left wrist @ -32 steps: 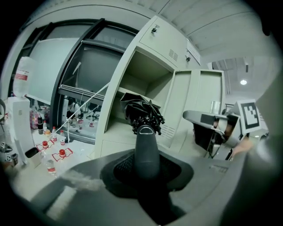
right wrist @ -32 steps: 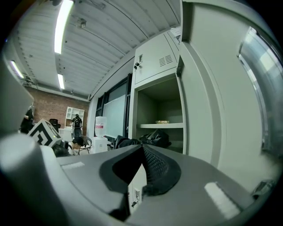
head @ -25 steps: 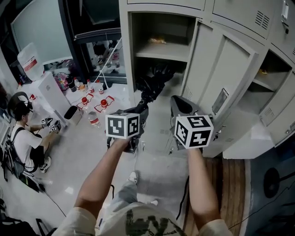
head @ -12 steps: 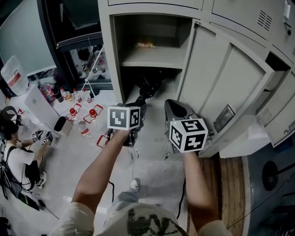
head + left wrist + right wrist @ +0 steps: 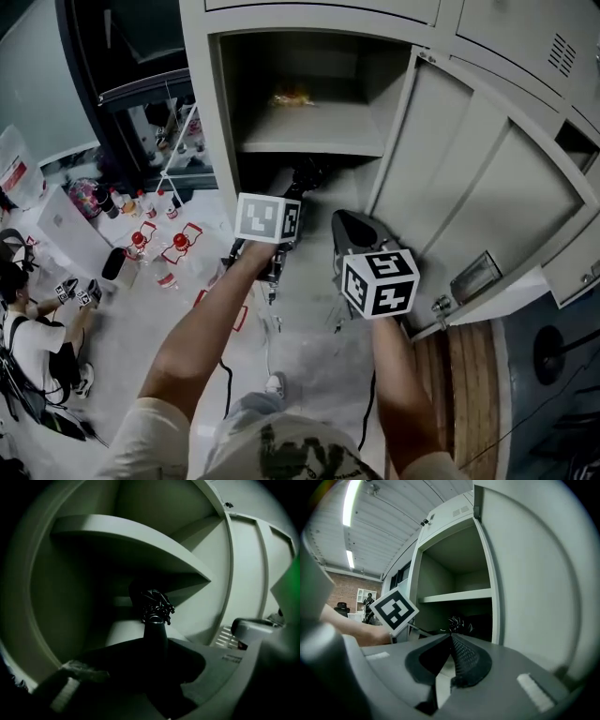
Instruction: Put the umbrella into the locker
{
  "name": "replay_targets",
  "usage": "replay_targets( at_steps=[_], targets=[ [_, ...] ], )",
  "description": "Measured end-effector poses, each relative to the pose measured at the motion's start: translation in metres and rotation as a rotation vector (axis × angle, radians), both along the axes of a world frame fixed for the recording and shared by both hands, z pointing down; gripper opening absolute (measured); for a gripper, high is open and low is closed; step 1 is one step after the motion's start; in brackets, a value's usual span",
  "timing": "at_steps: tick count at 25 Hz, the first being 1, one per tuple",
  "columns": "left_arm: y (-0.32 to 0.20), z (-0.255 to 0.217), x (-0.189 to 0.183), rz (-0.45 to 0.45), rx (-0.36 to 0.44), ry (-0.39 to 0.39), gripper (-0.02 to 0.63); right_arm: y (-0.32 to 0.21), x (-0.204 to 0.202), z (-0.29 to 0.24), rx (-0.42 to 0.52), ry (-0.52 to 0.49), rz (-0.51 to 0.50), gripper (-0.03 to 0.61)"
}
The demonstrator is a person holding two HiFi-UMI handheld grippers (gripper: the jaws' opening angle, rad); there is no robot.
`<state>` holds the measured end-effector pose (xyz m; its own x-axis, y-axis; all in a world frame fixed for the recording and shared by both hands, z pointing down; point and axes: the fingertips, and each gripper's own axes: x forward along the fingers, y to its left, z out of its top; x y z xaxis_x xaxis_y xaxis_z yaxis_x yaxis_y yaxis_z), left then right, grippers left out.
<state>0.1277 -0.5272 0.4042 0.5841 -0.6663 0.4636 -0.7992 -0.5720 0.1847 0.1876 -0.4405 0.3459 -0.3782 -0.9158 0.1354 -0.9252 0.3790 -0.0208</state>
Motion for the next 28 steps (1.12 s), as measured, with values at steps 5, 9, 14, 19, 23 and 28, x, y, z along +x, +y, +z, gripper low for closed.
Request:
replay_targets(
  at_steps=[5,9,14,19,23,28],
  targets=[
    [-0.025,0.008,0.008,-0.001,-0.019,-0.023,0.118,-0.009,0.0,0.012,-0.015,0.019,0.016,-0.002],
    [-0.041,0.019,0.016,-0.002,-0.049,-0.031,0.121,-0.016,0.003,0.017,-0.017,0.027,0.033,-0.002],
    [-0.056,0.026,0.022,-0.002,-0.069,-0.031,0.129,-0.025,0.005,0.02,-0.019,0.022,0.043,-0.002],
    [-0.065,0.027,0.022,-0.004,-0.073,-0.022,0.132,-0.03,0.007,0.024,-0.026,0.018,0.05,-0.002],
    [-0.074,0.045,0.03,0.035,-0.076,0.011,0.132,-0.032,0.006,0.024,-0.026,0.012,0.046,-0.002],
    [-0.069,0.04,0.025,0.025,-0.071,-0.017,0.135,-0.032,0.004,0.023,-0.03,0.006,0.032,-0.002]
  ],
)
